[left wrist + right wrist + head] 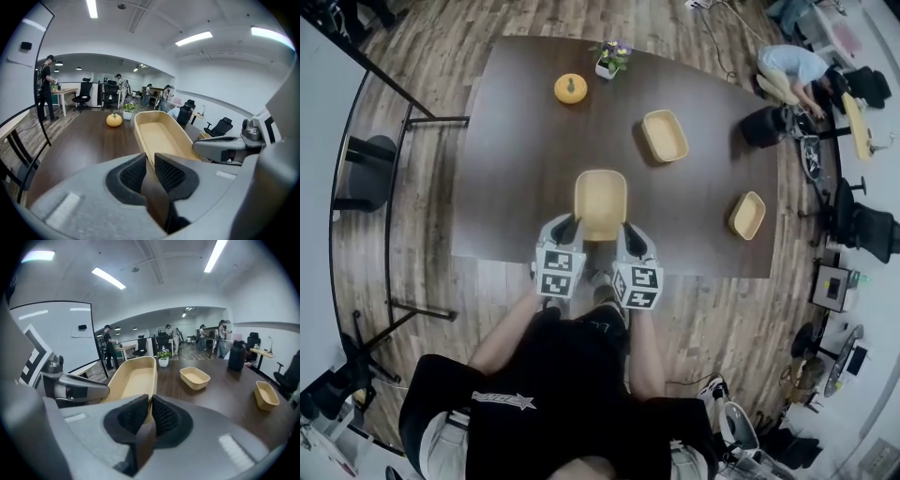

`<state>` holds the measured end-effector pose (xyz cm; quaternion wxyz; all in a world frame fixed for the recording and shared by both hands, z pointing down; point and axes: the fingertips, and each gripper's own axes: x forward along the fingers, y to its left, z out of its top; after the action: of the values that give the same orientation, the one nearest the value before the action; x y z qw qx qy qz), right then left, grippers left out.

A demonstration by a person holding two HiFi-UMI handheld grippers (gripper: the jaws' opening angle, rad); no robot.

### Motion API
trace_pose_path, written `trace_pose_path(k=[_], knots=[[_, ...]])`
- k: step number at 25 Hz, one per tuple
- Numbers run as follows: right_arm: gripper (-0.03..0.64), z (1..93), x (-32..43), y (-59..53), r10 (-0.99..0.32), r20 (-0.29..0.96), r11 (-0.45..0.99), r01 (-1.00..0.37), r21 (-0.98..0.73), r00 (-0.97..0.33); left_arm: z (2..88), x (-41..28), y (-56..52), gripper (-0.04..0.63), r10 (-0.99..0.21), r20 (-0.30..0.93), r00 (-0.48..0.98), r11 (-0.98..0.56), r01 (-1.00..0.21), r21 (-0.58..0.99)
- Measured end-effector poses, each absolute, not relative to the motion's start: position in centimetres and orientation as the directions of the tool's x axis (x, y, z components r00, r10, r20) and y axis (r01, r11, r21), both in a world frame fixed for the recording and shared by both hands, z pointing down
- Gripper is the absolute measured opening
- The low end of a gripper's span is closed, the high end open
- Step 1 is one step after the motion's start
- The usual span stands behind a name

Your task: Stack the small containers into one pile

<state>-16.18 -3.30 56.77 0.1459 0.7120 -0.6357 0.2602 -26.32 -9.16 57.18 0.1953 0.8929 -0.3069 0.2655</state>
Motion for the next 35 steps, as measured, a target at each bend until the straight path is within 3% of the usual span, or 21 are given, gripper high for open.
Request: trace_pose_path(k=[8, 15, 28, 35], knots=[[0.025, 53.6, -9.4, -0.7, -0.848, 0.499, -0.26, -0.96, -0.103, 0.176, 54.1, -19.2, -7.0, 0.069, -0.405, 0.539, 0.738, -0.814, -0.56, 0.156], [0.025, 52.5, -2.6, -0.6, -0.859, 0.474, -0.274, -0.956, -0.105, 0.194, 53.0, -12.3, -7.1, 0.069, -0.417, 0.525, 0.742, -0.82, -0.556, 0.134], [0.025, 53.5, 9.5, -6.9, -0.866, 0.497, -0.145, -0.977, -0.154, 0.05, 53.8, -1.0, -11.8, 0.069, -0.503, 0.558, 0.66, -0.732, -0.669, 0.13], [0.025, 55.5, 12.8, -11.7, -0.856, 0.513, -0.044, -0.979, -0.198, -0.065, 55.9, 1.7, -15.3, 0.069, -0.553, 0.587, 0.591, -0.655, -0.744, 0.132]])
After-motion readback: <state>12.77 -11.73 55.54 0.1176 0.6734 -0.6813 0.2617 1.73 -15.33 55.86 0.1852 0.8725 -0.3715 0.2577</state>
